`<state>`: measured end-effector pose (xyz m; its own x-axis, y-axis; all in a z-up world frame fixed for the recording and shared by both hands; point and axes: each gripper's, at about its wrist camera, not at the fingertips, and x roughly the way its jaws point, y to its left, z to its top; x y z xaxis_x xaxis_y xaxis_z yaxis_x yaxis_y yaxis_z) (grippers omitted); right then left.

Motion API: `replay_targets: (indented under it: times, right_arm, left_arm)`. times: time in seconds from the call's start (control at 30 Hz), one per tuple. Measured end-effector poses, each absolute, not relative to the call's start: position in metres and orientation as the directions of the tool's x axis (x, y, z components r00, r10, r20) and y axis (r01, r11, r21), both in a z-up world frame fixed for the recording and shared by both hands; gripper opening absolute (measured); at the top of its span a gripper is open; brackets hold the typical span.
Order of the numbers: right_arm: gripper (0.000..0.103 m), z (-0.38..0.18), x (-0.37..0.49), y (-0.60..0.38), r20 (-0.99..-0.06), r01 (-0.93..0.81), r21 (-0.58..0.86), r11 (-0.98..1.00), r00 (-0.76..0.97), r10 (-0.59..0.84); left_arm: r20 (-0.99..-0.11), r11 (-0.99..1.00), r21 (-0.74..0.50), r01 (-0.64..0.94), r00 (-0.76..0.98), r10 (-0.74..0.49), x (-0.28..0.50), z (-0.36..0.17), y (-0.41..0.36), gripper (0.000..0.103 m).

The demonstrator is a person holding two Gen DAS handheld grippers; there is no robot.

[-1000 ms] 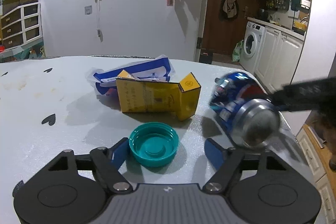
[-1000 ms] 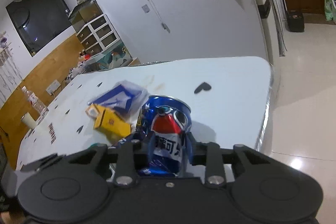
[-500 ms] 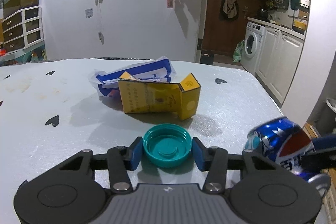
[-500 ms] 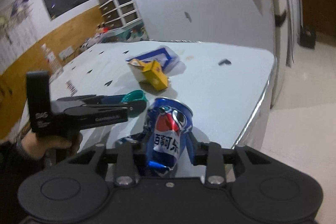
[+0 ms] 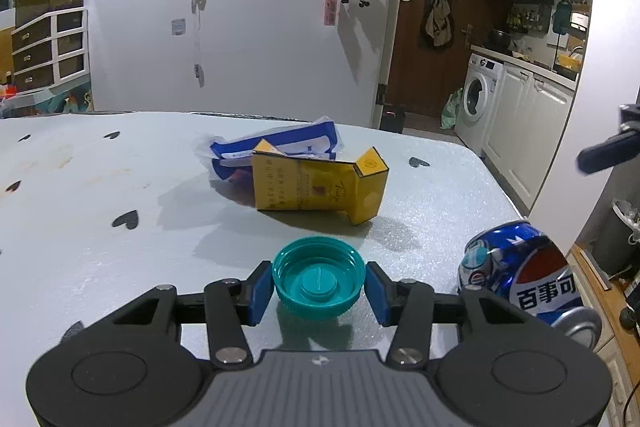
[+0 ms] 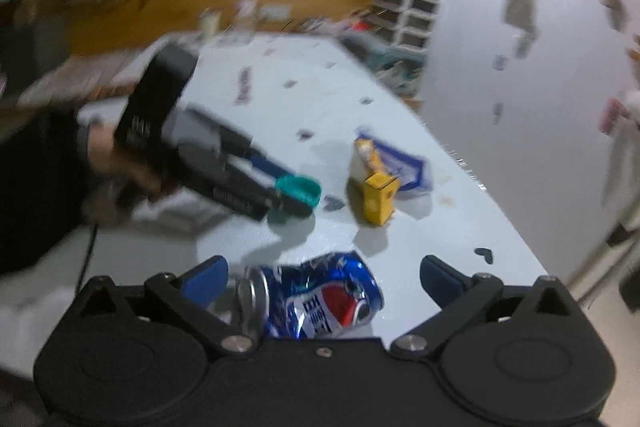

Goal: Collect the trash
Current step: 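Lift and carry the teal cap and Pepsi can with both tools toward the bin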

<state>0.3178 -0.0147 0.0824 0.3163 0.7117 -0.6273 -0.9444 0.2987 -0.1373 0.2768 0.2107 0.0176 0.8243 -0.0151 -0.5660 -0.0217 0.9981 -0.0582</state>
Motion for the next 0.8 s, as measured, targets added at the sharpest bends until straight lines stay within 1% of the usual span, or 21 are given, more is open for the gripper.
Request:
replay_targets:
  times: [0.13,0.37,0.5,0.6,0.67,0.7,0.8]
  right_arm:
    - [0.103,0.074,0.329,0.004,-0.722,-0.978,-0.116,0.171,0.201,0.662]
    - [0.103,0.062,0.349,0.027,-0.782,-0.990,-0.123,0.069,0.139,0.607]
    - [0.103,0.055,0.357,0.043,-0.836,-0.994,-0.102,-0.026,0.072,0.544]
    - [0.103,0.047,0.364,0.052,-0.861,-0.995,-0.088,-0.038,0.057,0.506]
    - [0.101,0.044,0.368,0.056,-0.867,-0.997,-0.063,-0.038,0.036,0.497]
    - [0.094,0.044,0.368,0.055,-0.869,-0.998,-0.052,-0.039,0.026,0.493]
    - [0.092,0.044,0.370,0.055,-0.871,-0.999,-0.036,0.005,0.034,0.491]
  left_arm:
    - [-0.567,0.998,-0.052,-0.028,0.824,-0.006,0.271,0.016,0.211,0.050]
    - [-0.570,0.998,-0.060,-0.030,0.822,-0.010,0.267,0.017,0.214,0.050]
    - [-0.569,0.997,-0.062,-0.039,0.823,-0.003,0.266,0.017,0.218,0.050]
    - [-0.572,0.997,-0.059,-0.043,0.820,0.001,0.267,0.017,0.217,0.050]
    - [-0.573,0.997,-0.058,-0.044,0.820,0.003,0.266,0.017,0.217,0.050]
    - [-0.572,0.997,-0.057,-0.044,0.820,0.003,0.266,0.017,0.217,0.050]
    - [-0.577,0.997,-0.054,-0.047,0.817,0.007,0.266,0.016,0.217,0.050]
